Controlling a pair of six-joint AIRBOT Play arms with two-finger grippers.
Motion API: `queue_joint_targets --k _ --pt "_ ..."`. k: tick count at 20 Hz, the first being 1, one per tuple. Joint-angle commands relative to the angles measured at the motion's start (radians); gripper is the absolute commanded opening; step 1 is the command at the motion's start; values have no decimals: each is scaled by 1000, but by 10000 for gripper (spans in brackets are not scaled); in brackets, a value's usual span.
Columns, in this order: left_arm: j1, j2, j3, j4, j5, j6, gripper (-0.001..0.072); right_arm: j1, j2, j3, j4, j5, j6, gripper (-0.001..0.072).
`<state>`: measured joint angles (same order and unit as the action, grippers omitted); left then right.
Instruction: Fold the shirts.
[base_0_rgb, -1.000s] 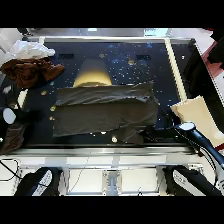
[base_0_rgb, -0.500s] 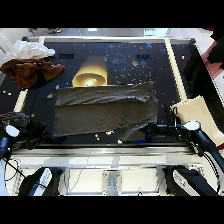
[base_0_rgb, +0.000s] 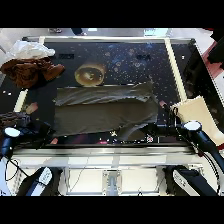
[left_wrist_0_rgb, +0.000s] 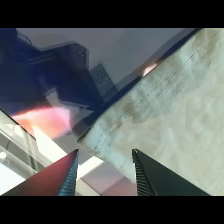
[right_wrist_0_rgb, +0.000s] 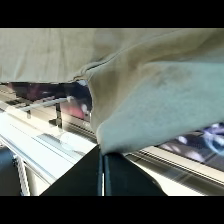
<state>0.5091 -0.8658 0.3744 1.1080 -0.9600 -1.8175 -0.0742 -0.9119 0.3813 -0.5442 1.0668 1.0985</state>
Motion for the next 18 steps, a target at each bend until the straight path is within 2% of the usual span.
queue_joint_targets --k 1,6,8,9,10,11,13,15,18 --pt "2 -24 -5 -7 2 19 411 1 1 1 2 -1 0 26" --pt "2 -64 -5 -35 55 19 406 1 1 1 30 -2 0 26" --pt "2 -64 -5 -35 81 15 333 1 1 1 37 -8 0 27" --pt "2 -66 -5 -36 89 8 323 1 1 1 37 -10 0 27" --pt "2 -67 -5 -37 90 8 203 1 1 1 37 -11 0 26" --pt "2 -68 -5 -38 90 9 19 1 1 1 37 -11 0 26" --pt "2 -68 -1 -56 88 19 11 1 6 1 37 -18 0 26" --pt "2 -68 21 -142 70 111 10 0 32 8 29 -17 2 26" --pt "2 -60 118 -320 -19 327 10 0 90 72 -75 61 45 26"
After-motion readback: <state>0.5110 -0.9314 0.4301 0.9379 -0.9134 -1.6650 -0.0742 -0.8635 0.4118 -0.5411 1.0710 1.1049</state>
